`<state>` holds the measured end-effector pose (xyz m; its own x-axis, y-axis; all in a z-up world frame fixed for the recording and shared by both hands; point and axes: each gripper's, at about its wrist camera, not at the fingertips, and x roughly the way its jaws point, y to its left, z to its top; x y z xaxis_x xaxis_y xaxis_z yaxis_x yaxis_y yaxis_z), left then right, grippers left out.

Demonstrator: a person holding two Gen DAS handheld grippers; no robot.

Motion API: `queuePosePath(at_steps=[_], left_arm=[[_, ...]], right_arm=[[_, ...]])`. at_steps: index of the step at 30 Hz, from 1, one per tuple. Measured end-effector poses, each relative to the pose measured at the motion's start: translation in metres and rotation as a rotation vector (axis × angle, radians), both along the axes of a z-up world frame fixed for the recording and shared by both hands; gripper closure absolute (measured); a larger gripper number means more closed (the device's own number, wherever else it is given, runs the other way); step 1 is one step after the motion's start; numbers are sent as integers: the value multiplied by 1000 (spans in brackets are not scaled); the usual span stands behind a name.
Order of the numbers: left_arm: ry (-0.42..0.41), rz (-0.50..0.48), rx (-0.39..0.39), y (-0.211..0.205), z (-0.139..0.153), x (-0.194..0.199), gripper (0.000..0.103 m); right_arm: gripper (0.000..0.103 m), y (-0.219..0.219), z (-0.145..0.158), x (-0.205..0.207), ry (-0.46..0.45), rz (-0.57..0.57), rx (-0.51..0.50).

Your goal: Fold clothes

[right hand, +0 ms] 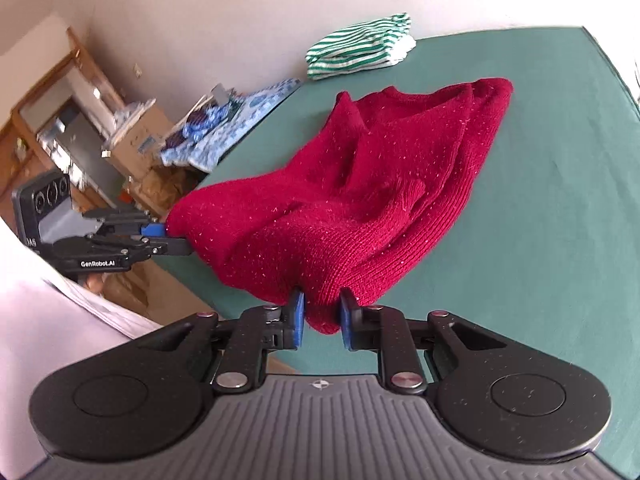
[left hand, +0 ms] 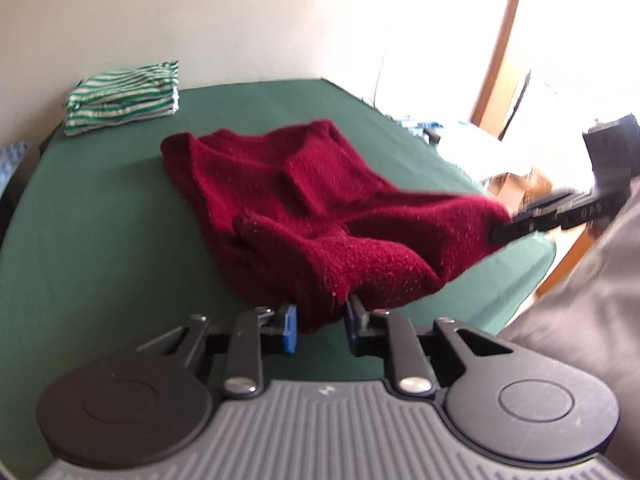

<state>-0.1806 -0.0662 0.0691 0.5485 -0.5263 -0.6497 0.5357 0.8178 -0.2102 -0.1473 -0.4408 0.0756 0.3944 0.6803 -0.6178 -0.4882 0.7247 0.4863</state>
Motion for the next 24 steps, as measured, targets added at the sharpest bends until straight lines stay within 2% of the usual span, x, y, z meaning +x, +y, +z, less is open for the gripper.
queuePosePath(at_steps=[3, 7, 13, 15, 19, 24], left_arm=[[44, 38, -105, 16, 14, 11, 85], [51, 60, -207, 30, 33, 30, 86], [88, 61, -268, 36, 38, 90, 86], [88, 52, -276, 35, 38, 110, 86], [57, 43, -228, 22, 35, 149, 86], [69, 89, -177, 11, 16, 188, 85]], right_arm=[[84, -6, 12, 10, 49, -45, 66], [84, -11, 26, 25, 109, -132, 172], [84, -5, 26, 61, 183, -305, 229], [84, -3, 27, 72, 182, -353, 238], [84, 4, 24, 98, 154, -404, 210], [84, 4, 14, 133, 133, -427, 155]])
